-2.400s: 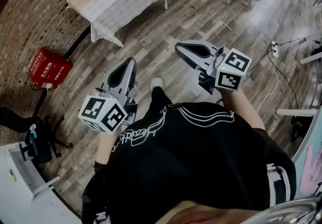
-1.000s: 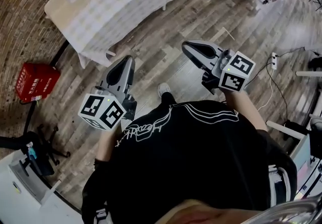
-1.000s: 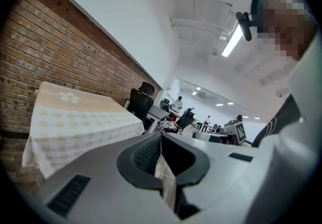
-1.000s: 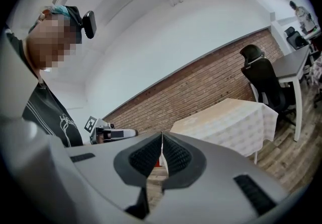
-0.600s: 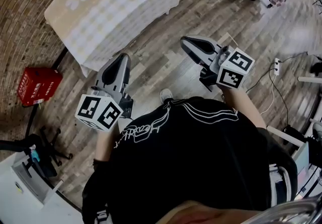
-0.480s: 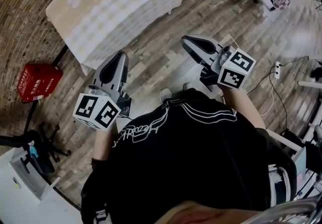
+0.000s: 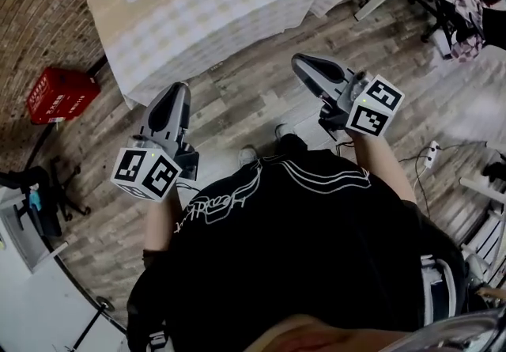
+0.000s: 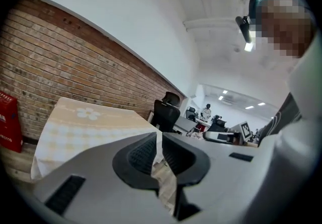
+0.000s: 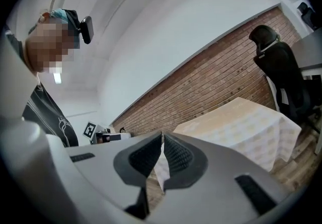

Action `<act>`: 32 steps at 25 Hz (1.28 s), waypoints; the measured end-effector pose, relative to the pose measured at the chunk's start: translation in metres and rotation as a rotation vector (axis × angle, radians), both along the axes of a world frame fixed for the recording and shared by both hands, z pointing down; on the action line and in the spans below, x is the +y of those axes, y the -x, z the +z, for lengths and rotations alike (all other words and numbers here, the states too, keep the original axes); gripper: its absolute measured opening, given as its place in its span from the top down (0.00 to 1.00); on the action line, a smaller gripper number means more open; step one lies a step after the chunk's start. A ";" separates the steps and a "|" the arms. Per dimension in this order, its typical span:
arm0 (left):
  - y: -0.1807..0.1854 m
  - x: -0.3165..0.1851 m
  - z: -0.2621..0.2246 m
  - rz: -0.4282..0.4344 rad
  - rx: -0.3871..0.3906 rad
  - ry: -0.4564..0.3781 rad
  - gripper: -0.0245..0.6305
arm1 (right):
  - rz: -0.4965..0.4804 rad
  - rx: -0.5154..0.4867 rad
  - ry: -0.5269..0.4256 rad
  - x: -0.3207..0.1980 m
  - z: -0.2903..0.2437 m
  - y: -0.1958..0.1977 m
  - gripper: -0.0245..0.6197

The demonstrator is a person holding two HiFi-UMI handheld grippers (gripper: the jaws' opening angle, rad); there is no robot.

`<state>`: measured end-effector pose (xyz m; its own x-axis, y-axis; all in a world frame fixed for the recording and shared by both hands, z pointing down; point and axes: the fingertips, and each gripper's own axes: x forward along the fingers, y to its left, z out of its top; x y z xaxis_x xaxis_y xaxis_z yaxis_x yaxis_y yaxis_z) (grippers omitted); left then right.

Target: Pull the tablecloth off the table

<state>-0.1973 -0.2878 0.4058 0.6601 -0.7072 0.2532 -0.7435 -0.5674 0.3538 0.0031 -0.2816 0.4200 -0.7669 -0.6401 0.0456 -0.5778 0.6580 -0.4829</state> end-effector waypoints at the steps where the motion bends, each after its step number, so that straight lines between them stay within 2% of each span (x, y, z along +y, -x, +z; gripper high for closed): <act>1: -0.002 -0.004 0.002 -0.026 -0.005 0.001 0.95 | -0.005 0.003 0.000 -0.008 0.001 -0.009 0.96; 5: -0.011 -0.017 0.017 -0.136 -0.056 -0.007 0.88 | -0.013 0.030 0.005 -0.039 0.012 -0.051 0.96; 8: -0.011 -0.024 0.032 -0.218 -0.055 0.003 0.85 | -0.040 0.081 -0.005 -0.061 0.028 -0.076 0.96; 11: -0.003 -0.021 0.052 -0.298 -0.070 0.026 0.78 | -0.063 0.143 -0.014 -0.077 0.047 -0.096 0.95; 14: 0.007 -0.019 0.073 -0.373 -0.092 0.042 0.73 | -0.067 0.226 -0.001 -0.093 0.074 -0.123 0.89; 18: 0.019 -0.032 0.109 -0.502 -0.125 0.064 0.71 | -0.020 0.328 0.033 -0.127 0.122 -0.179 0.78; 20: 0.040 -0.034 0.122 -0.578 -0.122 0.064 0.71 | 0.019 0.337 0.074 -0.140 0.145 -0.192 0.77; 24: 0.107 -0.037 0.149 -0.676 -0.163 0.081 0.69 | 0.107 0.356 0.136 -0.160 0.181 -0.187 0.72; 28: 0.150 -0.043 0.185 -0.765 -0.279 0.122 0.63 | 0.156 0.476 0.130 -0.191 0.210 -0.203 0.68; 32: 0.199 -0.050 0.218 -0.820 -0.313 0.180 0.60 | 0.226 0.570 0.133 -0.225 0.231 -0.206 0.63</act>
